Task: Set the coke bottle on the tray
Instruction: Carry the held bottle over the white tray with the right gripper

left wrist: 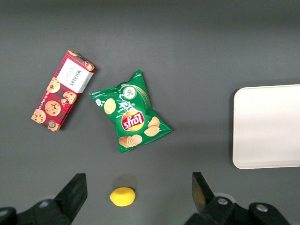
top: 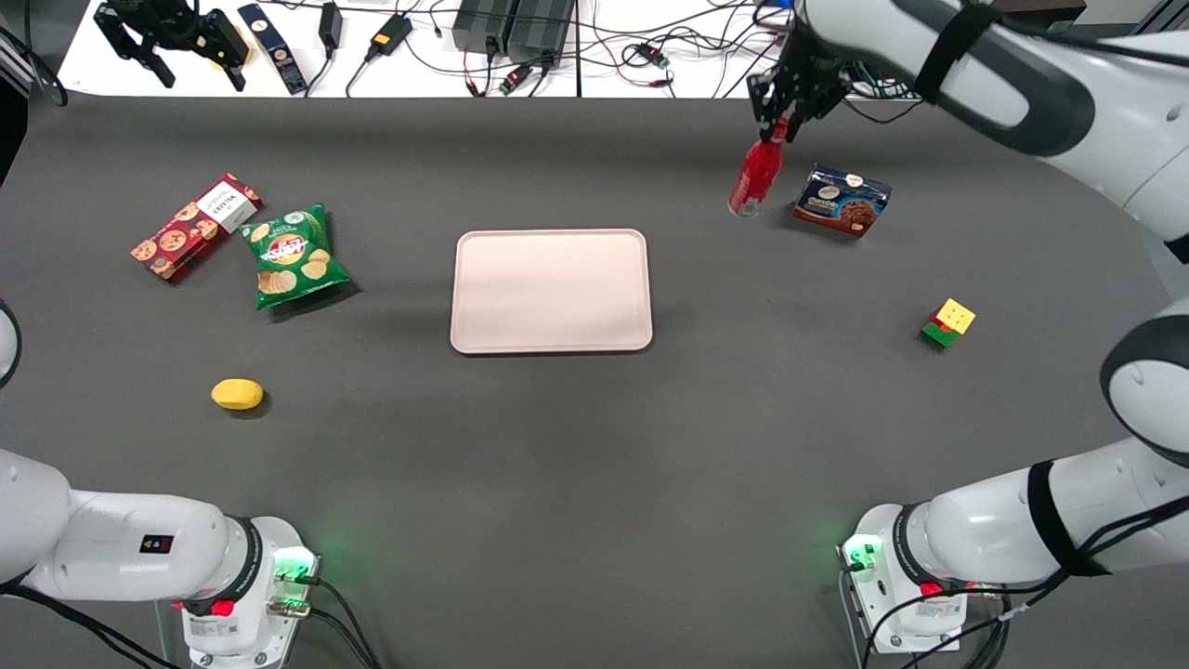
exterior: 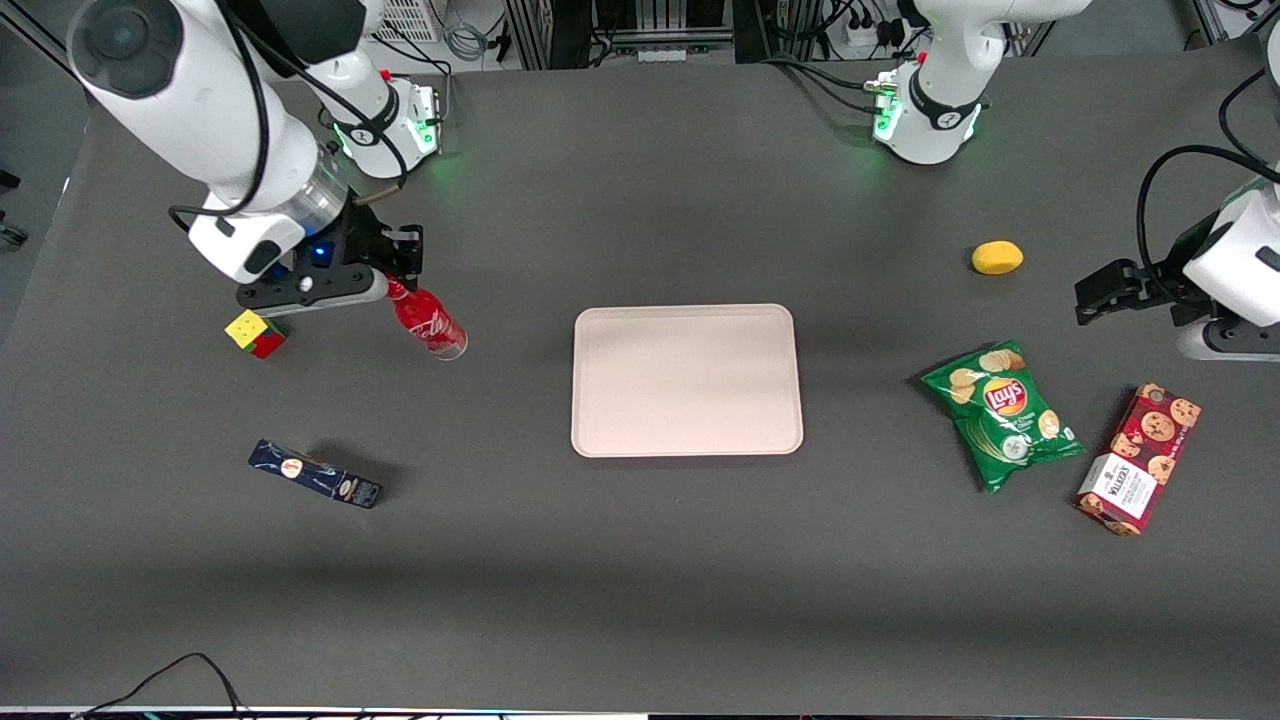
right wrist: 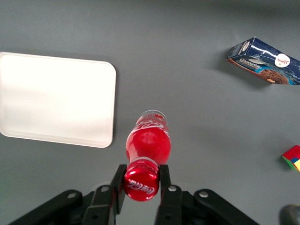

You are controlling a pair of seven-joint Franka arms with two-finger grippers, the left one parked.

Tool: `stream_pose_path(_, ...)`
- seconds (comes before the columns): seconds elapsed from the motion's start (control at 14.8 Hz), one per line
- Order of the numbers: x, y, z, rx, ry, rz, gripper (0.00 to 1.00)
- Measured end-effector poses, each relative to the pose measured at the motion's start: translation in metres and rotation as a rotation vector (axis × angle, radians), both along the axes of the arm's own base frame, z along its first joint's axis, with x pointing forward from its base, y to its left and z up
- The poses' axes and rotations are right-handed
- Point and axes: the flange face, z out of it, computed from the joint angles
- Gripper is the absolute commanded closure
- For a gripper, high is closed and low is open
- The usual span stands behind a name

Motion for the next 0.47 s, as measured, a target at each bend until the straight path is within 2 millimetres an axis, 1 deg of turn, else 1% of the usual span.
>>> stream_pose_path(0.07,0.004,0.007,0.008,0.007,0.006,-0.011,1.0)
stream_pose_path(0.2,0.012,0.033,0.013,0.021,0.029,-0.042,1.0)
stream_pose_path(0.34,0.015,0.069,0.005,0.032,0.056,-0.076,1.0)
stream_pose_path(0.47,0.016,0.105,-0.01,0.035,0.081,-0.105,1.0)
